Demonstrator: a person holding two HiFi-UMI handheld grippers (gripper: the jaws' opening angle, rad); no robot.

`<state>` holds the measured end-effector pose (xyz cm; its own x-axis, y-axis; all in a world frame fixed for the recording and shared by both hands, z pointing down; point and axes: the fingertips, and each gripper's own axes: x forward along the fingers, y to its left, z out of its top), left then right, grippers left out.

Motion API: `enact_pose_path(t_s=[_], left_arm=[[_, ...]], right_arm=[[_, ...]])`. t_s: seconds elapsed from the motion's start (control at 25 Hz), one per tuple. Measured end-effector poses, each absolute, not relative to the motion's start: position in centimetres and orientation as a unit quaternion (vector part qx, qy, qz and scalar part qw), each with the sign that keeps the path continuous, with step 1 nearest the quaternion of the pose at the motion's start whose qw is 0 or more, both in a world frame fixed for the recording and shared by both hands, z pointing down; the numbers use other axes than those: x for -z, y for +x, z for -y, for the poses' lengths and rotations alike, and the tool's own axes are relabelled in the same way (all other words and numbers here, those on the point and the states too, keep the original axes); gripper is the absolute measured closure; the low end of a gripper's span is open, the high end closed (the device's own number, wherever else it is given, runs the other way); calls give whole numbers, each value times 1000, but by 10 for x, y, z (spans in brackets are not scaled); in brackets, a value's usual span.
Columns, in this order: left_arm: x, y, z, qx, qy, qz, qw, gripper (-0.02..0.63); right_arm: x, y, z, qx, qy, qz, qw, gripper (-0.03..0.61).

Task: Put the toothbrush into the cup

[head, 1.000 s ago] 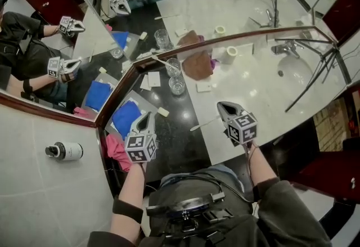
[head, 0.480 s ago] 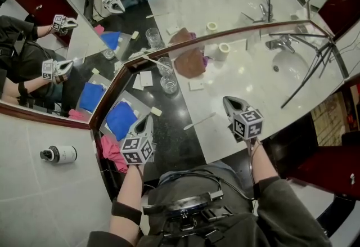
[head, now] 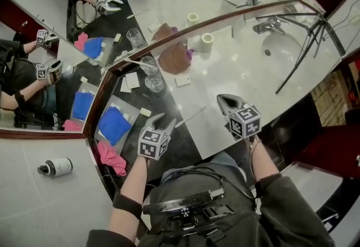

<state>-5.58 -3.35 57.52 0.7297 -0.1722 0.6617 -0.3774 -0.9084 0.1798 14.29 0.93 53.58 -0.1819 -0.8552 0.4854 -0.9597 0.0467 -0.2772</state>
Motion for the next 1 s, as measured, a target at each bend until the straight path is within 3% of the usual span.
enact_pose_path(t_s=[0.16,0.32,1.0], left_arm=[[-597,-10,-4,-408,907,42,99,403],[-627,20,-25,-465,883,-27,59,396],[-723,55,-31,-599,795,-97,27,411]], right_arm=[[-547,154,-25,-286,638,710,88,558],[-551,164,-35,-294,641,704,81,558],[-594,204,-73,-328,662,672,53,558]])
